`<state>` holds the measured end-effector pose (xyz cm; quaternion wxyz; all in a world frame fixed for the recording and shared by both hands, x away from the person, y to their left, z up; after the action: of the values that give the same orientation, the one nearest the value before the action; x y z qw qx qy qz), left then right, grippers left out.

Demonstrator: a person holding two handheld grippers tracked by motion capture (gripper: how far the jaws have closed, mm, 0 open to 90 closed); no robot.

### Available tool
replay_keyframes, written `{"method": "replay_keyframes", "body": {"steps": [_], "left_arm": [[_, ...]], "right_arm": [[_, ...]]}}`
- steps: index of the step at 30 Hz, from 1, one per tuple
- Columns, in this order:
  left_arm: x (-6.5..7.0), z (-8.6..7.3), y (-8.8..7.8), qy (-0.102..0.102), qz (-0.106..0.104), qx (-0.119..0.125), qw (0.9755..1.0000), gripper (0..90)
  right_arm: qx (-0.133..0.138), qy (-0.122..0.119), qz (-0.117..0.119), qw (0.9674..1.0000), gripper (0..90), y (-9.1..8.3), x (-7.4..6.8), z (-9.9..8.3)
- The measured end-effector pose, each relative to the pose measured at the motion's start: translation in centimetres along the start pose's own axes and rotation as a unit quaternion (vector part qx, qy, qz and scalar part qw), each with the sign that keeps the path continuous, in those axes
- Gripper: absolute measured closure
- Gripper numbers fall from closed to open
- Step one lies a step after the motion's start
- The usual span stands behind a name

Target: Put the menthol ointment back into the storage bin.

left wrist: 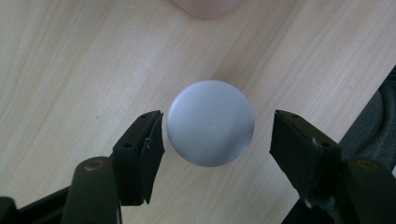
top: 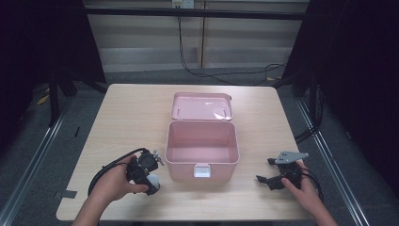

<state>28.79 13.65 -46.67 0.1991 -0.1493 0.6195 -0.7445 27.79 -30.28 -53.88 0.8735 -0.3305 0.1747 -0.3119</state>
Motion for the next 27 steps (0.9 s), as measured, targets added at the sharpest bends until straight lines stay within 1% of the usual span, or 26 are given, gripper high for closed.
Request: {"method": "replay_keyframes", "body": {"steps": [1, 2, 6, 8, 10, 11, 12, 16, 18, 21, 23, 25, 27], "left_arm": [[-0.1, 0.1, 0.0, -0.003, 0.001, 0.001, 1.0000, 35.8], [-0.2, 0.1, 0.0, -0.004, 0.000, -0.002, 1.0000, 37.4], [-0.3, 0.2, 0.0, -0.006, 0.002, 0.002, 1.0000, 43.2], [-0.4, 0.2, -0.1, -0.005, 0.003, -0.003, 1.0000, 47.7], [-0.3, 0.3, -0.2, -0.004, 0.004, -0.003, 1.0000, 49.8], [-0.2, 0.3, -0.2, -0.005, 0.006, -0.004, 1.0000, 49.9], [-0.2, 0.4, -0.2, -0.002, 0.008, -0.007, 0.9999, 49.9], [0.0, 0.4, -0.3, -0.007, 0.009, -0.016, 0.9998, 50.1], [0.1, 0.4, -0.6, -0.011, 0.002, -0.020, 0.9997, 50.1], [0.2, 0.5, -1.2, -0.017, -0.004, -0.024, 0.9996, 50.1], [0.2, 0.5, -1.7, -0.025, -0.007, -0.027, 0.9993, 50.1], [0.1, 0.6, -2.3, -0.026, -0.008, -0.031, 0.9991, 50.1], [0.0, 0.8, -2.9, -0.033, -0.014, -0.031, 0.9989, 50.1]], "right_arm": [[0.000, 0.000, 0.000, 1.0000, 12.8, 0.0, 0.0, 0.0], [0.000, 0.000, 0.000, 1.0000, 12.8, 0.0, 0.0, 0.0], [0.000, 0.000, 0.000, 1.0000, 12.8, 0.0, 0.0, 0.0], [0.000, 0.000, 0.000, 1.0000, 12.8, 0.0, 0.0, 0.0], [0.000, 0.000, 0.000, 1.0000, 12.8, 0.0, 0.0, 0.0], [0.000, 0.000, 0.000, 1.0000, 12.8, 0.0, 0.0, 0.0], [0.000, 0.000, 0.000, 1.0000, 12.8, 0.0, 0.0, 0.0], [0.000, 0.000, 0.000, 1.0000, 12.8, 0.0, 0.0, 0.0], [0.000, 0.000, 0.000, 1.0000, 12.8, 0.0, 0.0, 0.0], [0.000, 0.000, 0.000, 1.0000, 12.8, 0.0, 0.0, 0.0], [0.000, 0.000, 0.000, 1.0000, 12.8, 0.0, 0.0, 0.0], [0.000, 0.000, 0.000, 1.0000, 12.8, 0.0, 0.0, 0.0], [0.000, 0.000, 0.000, 1.0000, 12.8, 0.0, 0.0, 0.0]]}}
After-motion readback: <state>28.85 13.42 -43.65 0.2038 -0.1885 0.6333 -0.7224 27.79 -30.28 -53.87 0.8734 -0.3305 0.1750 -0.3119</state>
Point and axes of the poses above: each handheld gripper's, and its own axes: y roughly forward along the jaws, z roughly out of its top, x roughly to its right, the point moved 4 cm from there along y, roughly forward along the jaws, and after that the axes turned 6 degrees about z, right-handed, at the moved point
